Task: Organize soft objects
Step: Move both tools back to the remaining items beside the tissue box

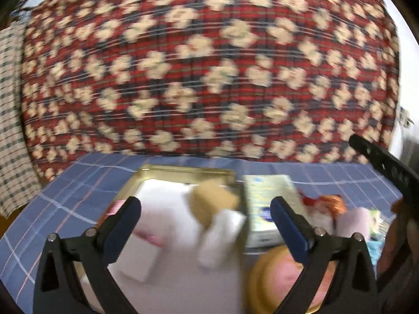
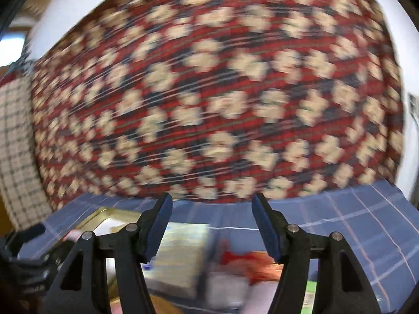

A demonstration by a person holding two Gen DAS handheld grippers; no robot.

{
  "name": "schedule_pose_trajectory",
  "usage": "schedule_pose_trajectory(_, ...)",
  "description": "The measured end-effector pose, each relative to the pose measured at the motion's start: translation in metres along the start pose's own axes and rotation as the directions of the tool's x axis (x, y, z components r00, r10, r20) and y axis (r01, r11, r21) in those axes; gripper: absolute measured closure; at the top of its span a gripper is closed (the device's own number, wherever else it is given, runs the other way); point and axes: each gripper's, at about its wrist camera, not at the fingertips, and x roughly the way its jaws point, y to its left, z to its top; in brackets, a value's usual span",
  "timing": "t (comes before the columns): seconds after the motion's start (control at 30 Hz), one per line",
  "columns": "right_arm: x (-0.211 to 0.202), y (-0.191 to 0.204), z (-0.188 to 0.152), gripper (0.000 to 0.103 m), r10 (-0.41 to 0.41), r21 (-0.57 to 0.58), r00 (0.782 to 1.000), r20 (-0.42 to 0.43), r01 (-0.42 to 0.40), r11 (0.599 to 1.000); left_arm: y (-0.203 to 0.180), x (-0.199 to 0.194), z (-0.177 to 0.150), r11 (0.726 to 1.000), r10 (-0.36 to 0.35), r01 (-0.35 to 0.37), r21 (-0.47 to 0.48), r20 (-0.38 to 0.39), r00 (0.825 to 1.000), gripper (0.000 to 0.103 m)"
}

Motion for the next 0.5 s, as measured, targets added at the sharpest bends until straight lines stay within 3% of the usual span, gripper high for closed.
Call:
schedule_pose_trajectory(0.23,-0.002,-0.075,0.002,0.038,-0.166,0.129,0.983,-0.085,0.176,0.976,-0.078,0.010,0.005,0.979,-0.158,0.164,0.120,-0.057,0.986,0.003)
schedule_pose_trajectory(0.5,-0.003,-0.125,-0.007,0.038,-0.287,0.205,0.946,-0.153,0.315,0.927,-0.160,0.027,-0.007,0.918,-0.260,0.296,0.264,-0.163,0.952,0.003)
